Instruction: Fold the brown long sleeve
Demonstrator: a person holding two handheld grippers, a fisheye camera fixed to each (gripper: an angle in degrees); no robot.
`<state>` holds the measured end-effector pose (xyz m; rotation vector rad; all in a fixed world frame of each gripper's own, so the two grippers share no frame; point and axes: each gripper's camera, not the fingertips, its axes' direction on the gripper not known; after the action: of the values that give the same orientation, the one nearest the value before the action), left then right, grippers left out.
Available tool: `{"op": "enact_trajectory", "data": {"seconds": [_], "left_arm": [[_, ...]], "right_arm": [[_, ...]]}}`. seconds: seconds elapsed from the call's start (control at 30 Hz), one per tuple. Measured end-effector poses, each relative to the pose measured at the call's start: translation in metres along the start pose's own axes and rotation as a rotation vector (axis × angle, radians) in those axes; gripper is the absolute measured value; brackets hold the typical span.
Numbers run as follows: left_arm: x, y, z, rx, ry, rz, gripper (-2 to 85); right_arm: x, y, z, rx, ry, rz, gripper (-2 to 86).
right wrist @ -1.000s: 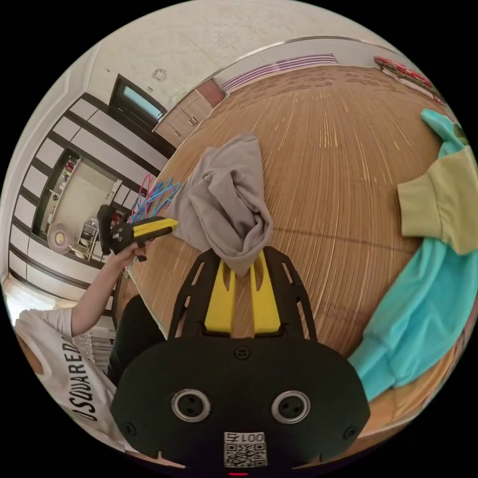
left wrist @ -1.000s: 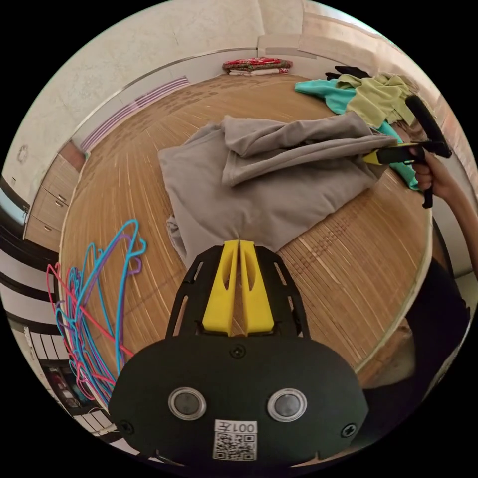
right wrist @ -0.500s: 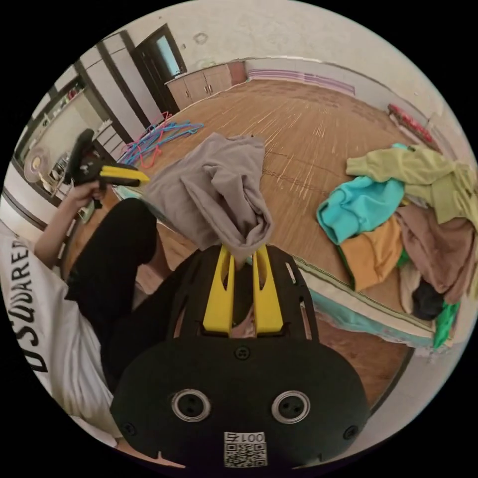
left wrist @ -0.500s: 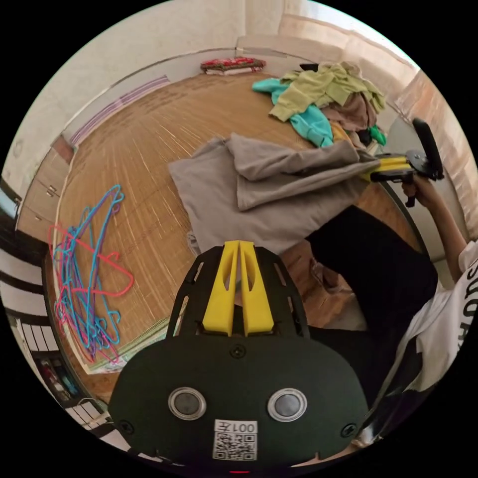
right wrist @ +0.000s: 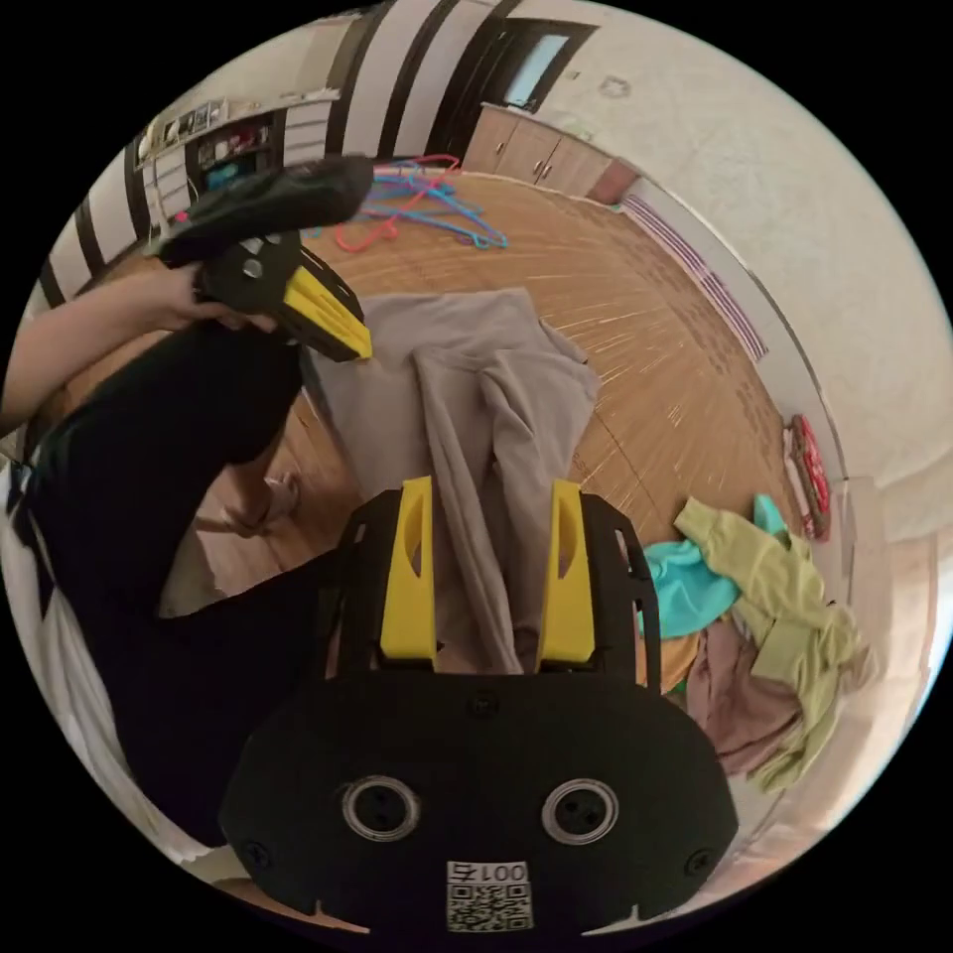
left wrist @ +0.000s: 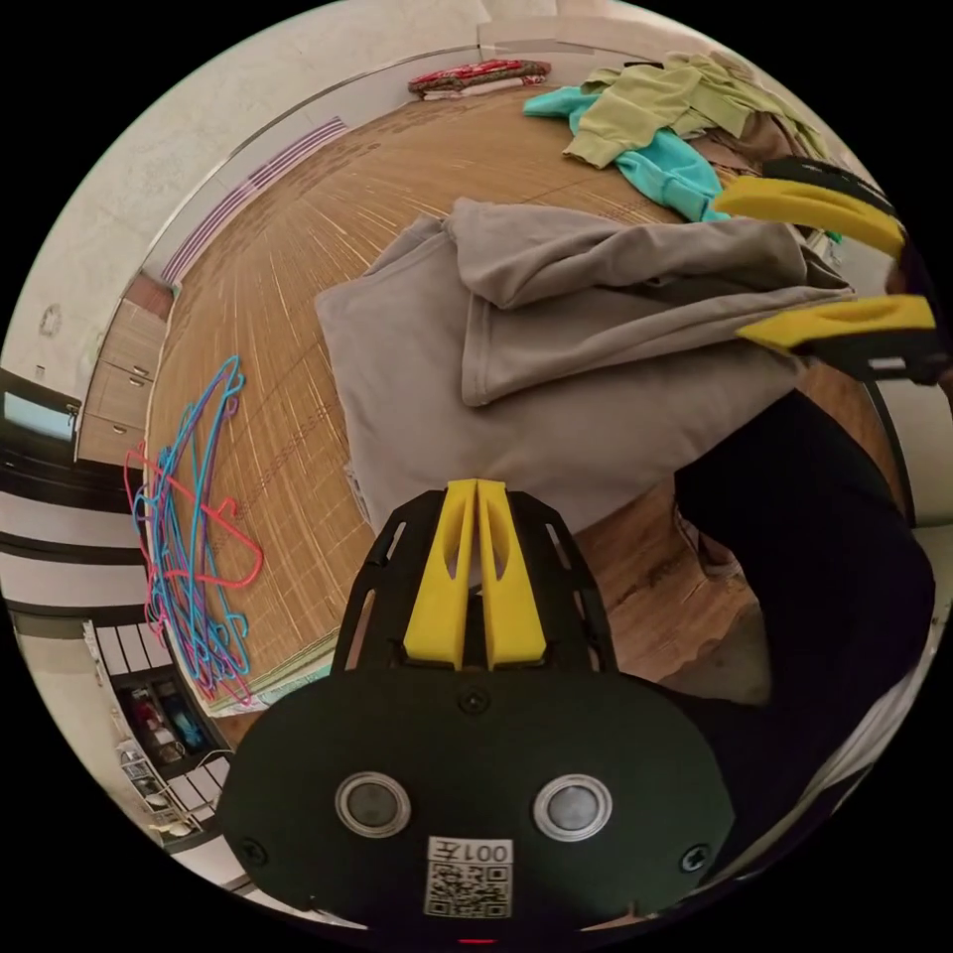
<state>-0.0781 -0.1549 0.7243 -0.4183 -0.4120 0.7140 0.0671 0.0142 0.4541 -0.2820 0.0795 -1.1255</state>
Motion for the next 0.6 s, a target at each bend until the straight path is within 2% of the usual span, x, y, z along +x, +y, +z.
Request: {"op": "enact_trajectory", "data": {"seconds": [0.1, 0.2, 0.33, 0.4, 0.5, 0.6], "left_arm": [[0.000, 0.004, -0.007, -0.003, 0.004, 0.013, -1.0], [-0.003, 0.010, -0.013, 0.008, 0.021, 0.012, -1.0], [-0.007, 0.016, -0.022, 0.018, 0.046, 0.010, -1.0], [-0.008, 0.019, -0.026, 0.022, 0.048, 0.016, -1.0], [-0.009, 0.024, -0.032, 0.030, 0.052, 0.024, -1.0], [-0.012, 0.028, -0.038, 0.030, 0.067, 0.018, -0.9]], "right_arm": [[0.004, -0.033, 0.021, -0.045, -0.078, -0.035, 17.1], [0.009, -0.053, 0.046, -0.145, -0.056, -0.052, 17.9], [0.037, -0.064, 0.053, -0.213, -0.202, 0.025, 14.6], [0.054, -0.060, 0.045, -0.190, -0.201, 0.063, 7.3], [0.087, -0.048, 0.032, -0.138, -0.282, 0.153, 5.2], [0.126, -0.021, 0.018, -0.072, -0.194, 0.346, 3.9]]}}
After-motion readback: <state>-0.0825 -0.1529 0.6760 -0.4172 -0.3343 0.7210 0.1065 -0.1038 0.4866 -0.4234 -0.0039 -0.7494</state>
